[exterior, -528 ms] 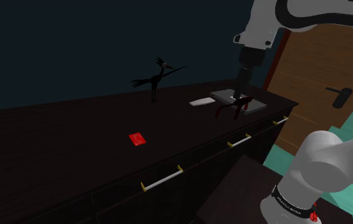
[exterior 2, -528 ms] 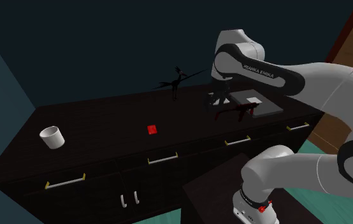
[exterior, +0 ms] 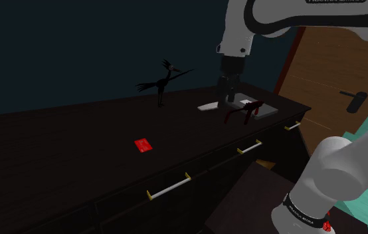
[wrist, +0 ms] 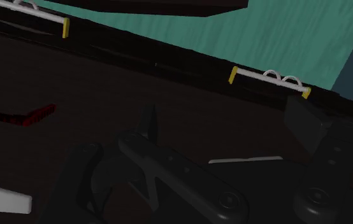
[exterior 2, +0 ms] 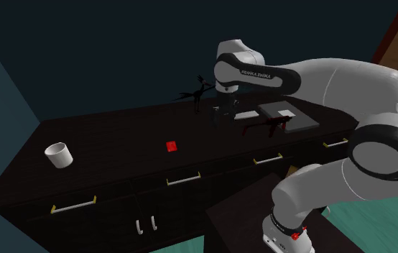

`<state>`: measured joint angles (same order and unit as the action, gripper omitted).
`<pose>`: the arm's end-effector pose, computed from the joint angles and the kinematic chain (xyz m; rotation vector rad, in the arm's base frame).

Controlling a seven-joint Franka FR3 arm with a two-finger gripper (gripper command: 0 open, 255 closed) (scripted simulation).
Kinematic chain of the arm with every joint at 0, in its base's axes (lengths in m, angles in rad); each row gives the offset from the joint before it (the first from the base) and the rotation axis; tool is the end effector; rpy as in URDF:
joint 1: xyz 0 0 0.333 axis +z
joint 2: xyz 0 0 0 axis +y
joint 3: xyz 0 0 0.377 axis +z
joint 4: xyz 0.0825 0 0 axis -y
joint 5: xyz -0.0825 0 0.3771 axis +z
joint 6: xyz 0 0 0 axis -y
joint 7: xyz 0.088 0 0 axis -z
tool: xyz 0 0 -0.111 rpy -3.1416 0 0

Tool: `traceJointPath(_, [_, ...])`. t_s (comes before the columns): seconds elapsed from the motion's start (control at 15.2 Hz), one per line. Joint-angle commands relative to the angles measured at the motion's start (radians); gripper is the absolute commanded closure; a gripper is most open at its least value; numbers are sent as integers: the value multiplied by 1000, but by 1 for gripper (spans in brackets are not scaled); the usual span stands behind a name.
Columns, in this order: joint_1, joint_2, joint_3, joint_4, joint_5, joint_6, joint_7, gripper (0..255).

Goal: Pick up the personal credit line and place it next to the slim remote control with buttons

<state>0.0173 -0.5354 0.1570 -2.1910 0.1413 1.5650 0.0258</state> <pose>0.3307 0.0907 0.6282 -3.0798 -0.1804 0.1553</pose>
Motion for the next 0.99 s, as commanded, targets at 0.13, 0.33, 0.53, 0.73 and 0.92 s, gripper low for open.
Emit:
traceJointPath(0.13, [-3, 179, 50, 102, 14, 14, 94, 0])
traceJointPath(0.33, [-1, 319, 82, 193, 15, 17, 165, 0])
traceJointPath(0.53, [5, 462, 106, 295, 9, 12, 236, 0])
traceJointPath(0.73, [17, 608, 122, 409, 0, -2, 305, 0])
traceJointPath(0.92, [36, 757, 129, 537, -10, -26, 370, 0])
